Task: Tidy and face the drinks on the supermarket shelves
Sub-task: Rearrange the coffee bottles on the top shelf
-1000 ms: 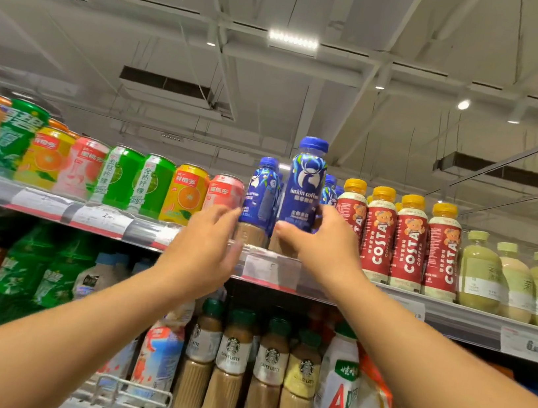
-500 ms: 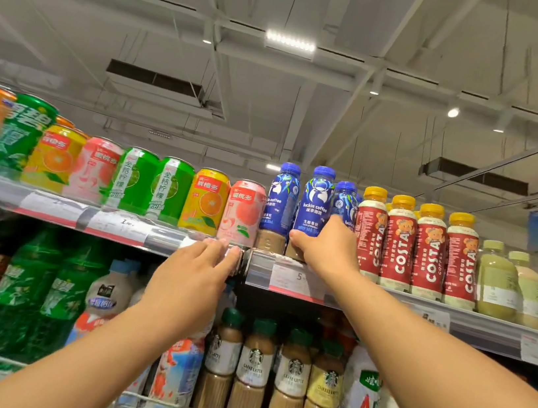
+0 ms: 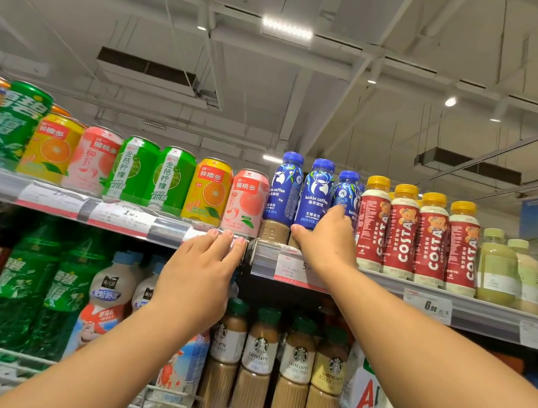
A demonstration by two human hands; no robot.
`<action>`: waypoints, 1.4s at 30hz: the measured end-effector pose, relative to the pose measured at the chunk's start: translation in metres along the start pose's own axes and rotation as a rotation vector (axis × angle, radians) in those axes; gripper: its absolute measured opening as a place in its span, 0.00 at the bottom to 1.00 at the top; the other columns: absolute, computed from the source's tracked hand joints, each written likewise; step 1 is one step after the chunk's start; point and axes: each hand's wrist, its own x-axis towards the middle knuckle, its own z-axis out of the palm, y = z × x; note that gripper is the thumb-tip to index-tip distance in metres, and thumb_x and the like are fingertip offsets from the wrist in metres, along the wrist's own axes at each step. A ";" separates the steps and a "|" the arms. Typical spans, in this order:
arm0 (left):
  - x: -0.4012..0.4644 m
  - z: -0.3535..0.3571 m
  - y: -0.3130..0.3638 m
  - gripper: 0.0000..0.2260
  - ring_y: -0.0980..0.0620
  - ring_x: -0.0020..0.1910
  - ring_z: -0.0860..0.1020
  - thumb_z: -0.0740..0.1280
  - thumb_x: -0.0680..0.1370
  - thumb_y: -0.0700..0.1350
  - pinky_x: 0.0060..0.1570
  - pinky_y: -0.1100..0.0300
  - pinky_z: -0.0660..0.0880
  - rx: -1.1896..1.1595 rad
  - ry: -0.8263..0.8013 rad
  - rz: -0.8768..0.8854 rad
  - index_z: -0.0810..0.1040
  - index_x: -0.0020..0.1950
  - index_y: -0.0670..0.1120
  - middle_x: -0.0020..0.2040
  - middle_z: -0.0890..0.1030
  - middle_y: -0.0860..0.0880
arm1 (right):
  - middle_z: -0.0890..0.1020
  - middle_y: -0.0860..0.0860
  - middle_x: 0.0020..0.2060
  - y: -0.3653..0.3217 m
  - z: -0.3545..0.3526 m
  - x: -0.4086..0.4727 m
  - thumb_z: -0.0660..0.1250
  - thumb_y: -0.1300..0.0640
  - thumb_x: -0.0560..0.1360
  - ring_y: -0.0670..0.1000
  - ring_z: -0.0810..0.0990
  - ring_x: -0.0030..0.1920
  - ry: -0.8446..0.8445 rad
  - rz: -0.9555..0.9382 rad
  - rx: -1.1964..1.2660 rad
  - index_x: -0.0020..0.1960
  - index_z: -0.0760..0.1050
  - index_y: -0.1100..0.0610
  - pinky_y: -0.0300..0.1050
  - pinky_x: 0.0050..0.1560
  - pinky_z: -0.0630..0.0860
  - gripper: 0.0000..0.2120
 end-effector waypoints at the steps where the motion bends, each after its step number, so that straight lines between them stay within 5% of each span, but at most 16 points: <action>1: 0.000 0.000 0.000 0.33 0.35 0.59 0.77 0.76 0.61 0.43 0.58 0.44 0.75 -0.004 0.006 0.001 0.76 0.65 0.38 0.59 0.79 0.39 | 0.74 0.57 0.60 0.000 0.001 0.000 0.74 0.45 0.71 0.59 0.76 0.58 0.003 -0.001 -0.008 0.65 0.64 0.59 0.55 0.54 0.77 0.32; 6: 0.001 0.003 0.000 0.34 0.34 0.60 0.76 0.77 0.61 0.43 0.58 0.43 0.75 -0.005 0.026 -0.006 0.76 0.65 0.37 0.60 0.79 0.38 | 0.74 0.56 0.58 0.003 0.008 -0.002 0.73 0.44 0.72 0.58 0.76 0.57 0.037 -0.022 -0.029 0.63 0.66 0.58 0.58 0.56 0.77 0.28; 11: 0.000 0.007 0.001 0.34 0.39 0.72 0.64 0.67 0.71 0.48 0.71 0.47 0.62 0.023 -0.028 -0.032 0.63 0.76 0.42 0.72 0.68 0.42 | 0.74 0.56 0.57 0.005 0.012 0.000 0.72 0.43 0.72 0.58 0.77 0.56 0.065 -0.021 -0.044 0.62 0.67 0.58 0.58 0.56 0.77 0.28; 15: 0.002 0.011 0.004 0.33 0.34 0.66 0.71 0.73 0.66 0.43 0.64 0.43 0.69 0.012 -0.030 -0.053 0.71 0.70 0.38 0.65 0.75 0.37 | 0.73 0.56 0.57 0.007 0.013 -0.001 0.72 0.44 0.73 0.59 0.76 0.56 0.057 -0.022 -0.019 0.62 0.69 0.59 0.57 0.57 0.76 0.26; 23: 0.004 0.008 0.031 0.33 0.30 0.67 0.64 0.68 0.66 0.42 0.66 0.35 0.61 0.054 -0.043 -0.180 0.68 0.70 0.35 0.67 0.69 0.33 | 0.76 0.54 0.58 0.082 -0.057 -0.033 0.61 0.58 0.80 0.53 0.73 0.59 0.032 -0.327 0.081 0.63 0.74 0.59 0.39 0.55 0.67 0.13; 29: 0.027 0.010 0.153 0.35 0.34 0.69 0.69 0.66 0.59 0.45 0.64 0.34 0.67 -0.067 0.088 0.261 0.77 0.66 0.38 0.69 0.72 0.35 | 0.73 0.52 0.62 0.217 -0.153 -0.046 0.63 0.57 0.78 0.54 0.70 0.64 -0.163 -0.375 -0.393 0.67 0.70 0.57 0.49 0.65 0.67 0.19; 31: 0.043 0.009 0.199 0.35 0.39 0.74 0.64 0.66 0.63 0.46 0.69 0.39 0.62 -0.080 0.016 0.284 0.71 0.72 0.42 0.74 0.67 0.40 | 0.69 0.51 0.66 0.255 -0.182 -0.040 0.62 0.55 0.78 0.53 0.67 0.67 -0.203 -0.319 -0.515 0.72 0.65 0.55 0.49 0.68 0.66 0.23; 34: 0.066 0.028 0.253 0.36 0.46 0.79 0.42 0.58 0.74 0.50 0.75 0.46 0.41 -0.062 -0.021 0.239 0.47 0.80 0.49 0.80 0.44 0.47 | 0.63 0.50 0.72 0.311 -0.218 -0.028 0.61 0.55 0.78 0.53 0.62 0.72 -0.242 -0.229 -0.580 0.76 0.59 0.54 0.47 0.73 0.59 0.28; 36: 0.074 0.042 0.278 0.38 0.45 0.78 0.37 0.57 0.75 0.52 0.75 0.44 0.40 0.000 -0.070 0.174 0.40 0.79 0.50 0.80 0.39 0.47 | 0.59 0.52 0.76 0.346 -0.238 -0.018 0.60 0.55 0.78 0.54 0.58 0.75 -0.261 -0.177 -0.600 0.78 0.55 0.55 0.48 0.74 0.57 0.30; 42: 0.075 0.056 0.320 0.41 0.32 0.72 0.63 0.76 0.58 0.47 0.63 0.31 0.65 0.043 -0.085 0.028 0.72 0.70 0.39 0.73 0.66 0.34 | 0.47 0.49 0.79 0.427 -0.272 0.019 0.61 0.49 0.78 0.52 0.46 0.78 -0.255 -0.166 -0.559 0.80 0.46 0.51 0.53 0.75 0.54 0.36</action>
